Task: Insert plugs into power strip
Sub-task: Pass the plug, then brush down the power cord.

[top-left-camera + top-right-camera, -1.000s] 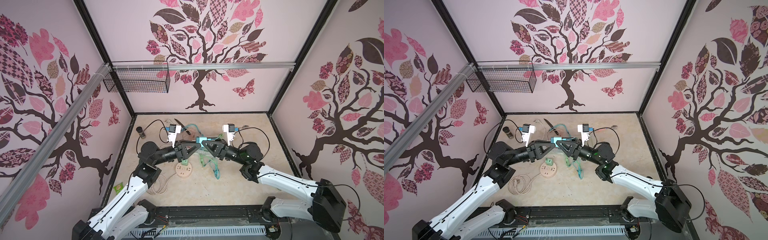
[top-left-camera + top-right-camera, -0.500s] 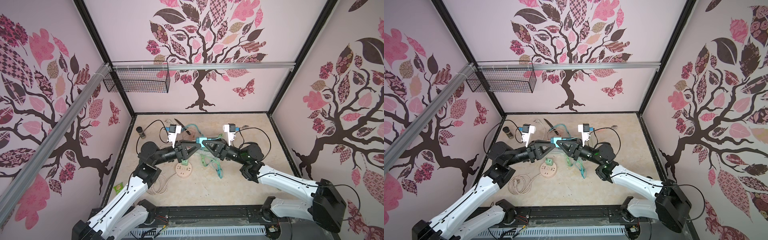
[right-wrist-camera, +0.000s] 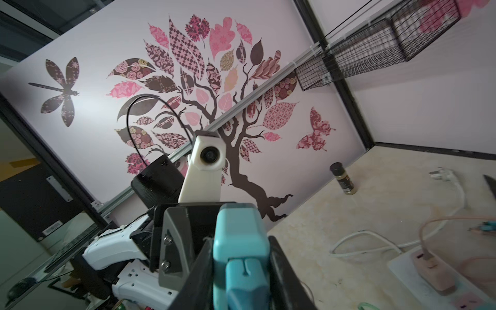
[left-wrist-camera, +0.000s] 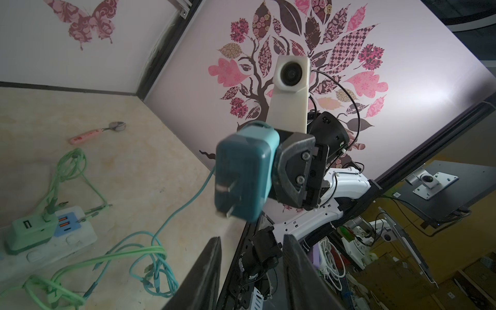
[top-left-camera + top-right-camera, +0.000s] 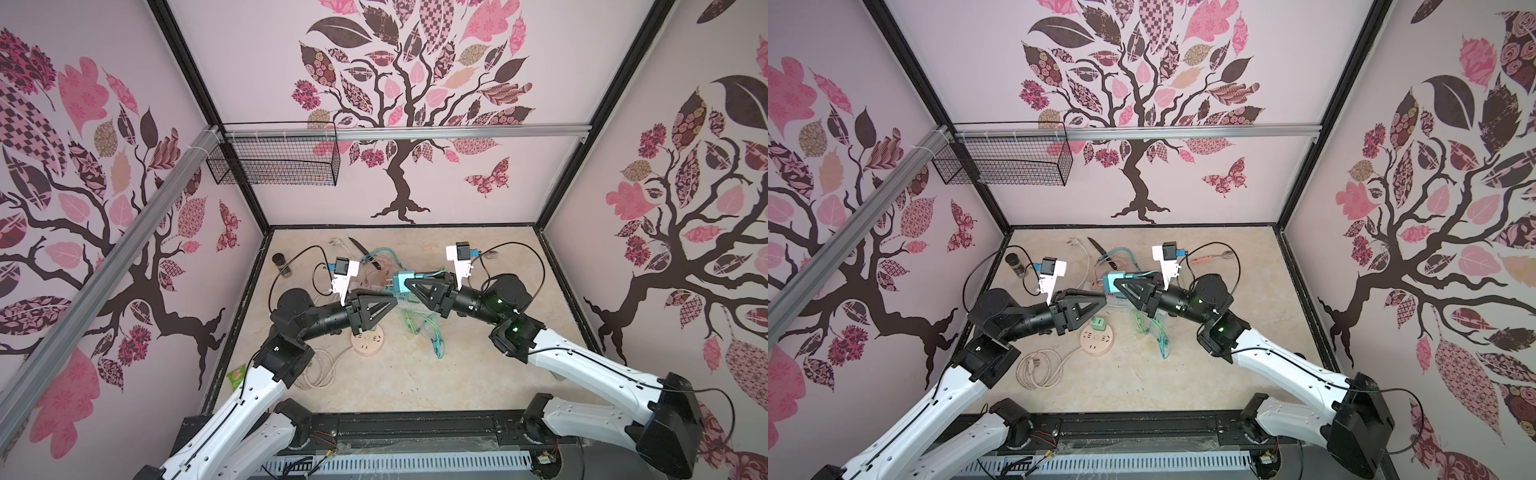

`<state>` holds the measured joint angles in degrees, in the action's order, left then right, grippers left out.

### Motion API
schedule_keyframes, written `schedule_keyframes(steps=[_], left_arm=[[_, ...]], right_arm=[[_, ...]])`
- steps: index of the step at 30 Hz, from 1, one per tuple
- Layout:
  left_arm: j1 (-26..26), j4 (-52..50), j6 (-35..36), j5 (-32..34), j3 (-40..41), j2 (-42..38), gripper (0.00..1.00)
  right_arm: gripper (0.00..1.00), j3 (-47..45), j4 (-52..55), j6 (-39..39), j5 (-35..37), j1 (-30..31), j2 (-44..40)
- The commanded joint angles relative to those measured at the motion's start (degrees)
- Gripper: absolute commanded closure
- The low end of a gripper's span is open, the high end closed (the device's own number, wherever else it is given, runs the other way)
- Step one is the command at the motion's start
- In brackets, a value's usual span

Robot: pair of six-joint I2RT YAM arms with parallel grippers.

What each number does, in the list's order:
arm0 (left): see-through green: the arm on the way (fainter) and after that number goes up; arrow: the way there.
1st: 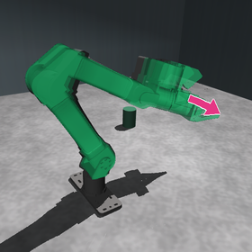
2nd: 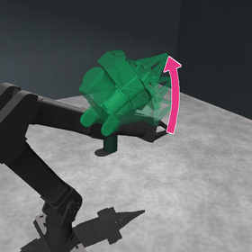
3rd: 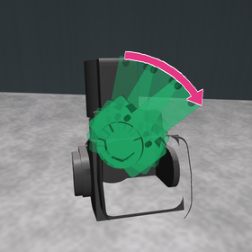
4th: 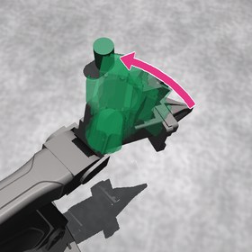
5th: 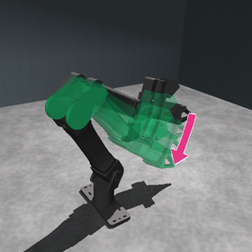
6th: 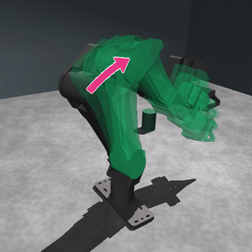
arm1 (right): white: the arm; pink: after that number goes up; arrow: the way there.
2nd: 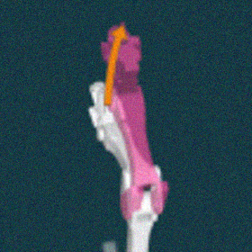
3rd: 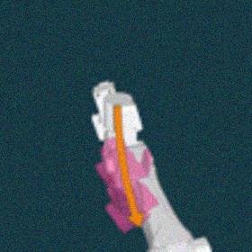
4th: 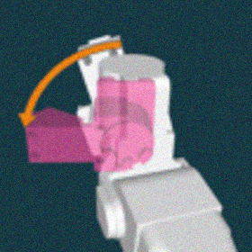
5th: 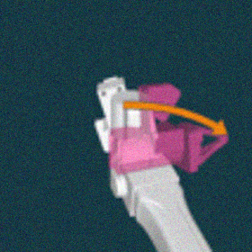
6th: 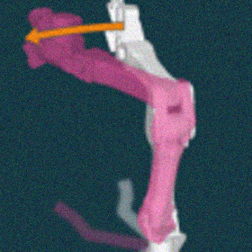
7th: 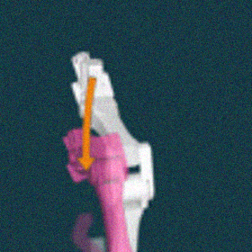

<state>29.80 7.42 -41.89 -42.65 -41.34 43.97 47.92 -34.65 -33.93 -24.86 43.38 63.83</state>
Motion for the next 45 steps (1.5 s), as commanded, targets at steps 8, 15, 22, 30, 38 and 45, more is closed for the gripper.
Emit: schedule_keyframes(steps=[8, 15, 22, 30, 38, 45], left_arm=[[0.1, -12.5, 6.05, 6.73, 3.99, -8.62, 0.44], [0.14, -17.79, 8.69, 9.1, 4.85, -4.76, 0.44], [1.53, -11.83, 11.66, 4.52, 6.53, 5.89, 0.41], [14.9, -19.75, 27.6, 16.42, -3.33, 17.8, 0.4], [16.48, -13.54, 32.0, 21.83, -2.3, 18.41, 0.44], [16.52, 1.21, 42.06, 20.63, 6.58, 17.2, 0.43]], right_arm=[[0.88, 9.8, 18.68, 15.84, 7.28, -1.17, -4.51], [0.88, 17.08, 29.89, 25.4, 11.49, -1.11, -4.75], [0.88, 18.17, 32.46, 25.32, 9.77, -1.13, -5.99], [0.89, 17.19, 32.16, 23.59, 8.42, -1.19, -6.66], [0.89, 17.05, 32.02, 22.45, 8.16, -1.17, -8.05], [0.89, 17.03, 31.05, 20.05, 5.86, -1.19, -9.43]])
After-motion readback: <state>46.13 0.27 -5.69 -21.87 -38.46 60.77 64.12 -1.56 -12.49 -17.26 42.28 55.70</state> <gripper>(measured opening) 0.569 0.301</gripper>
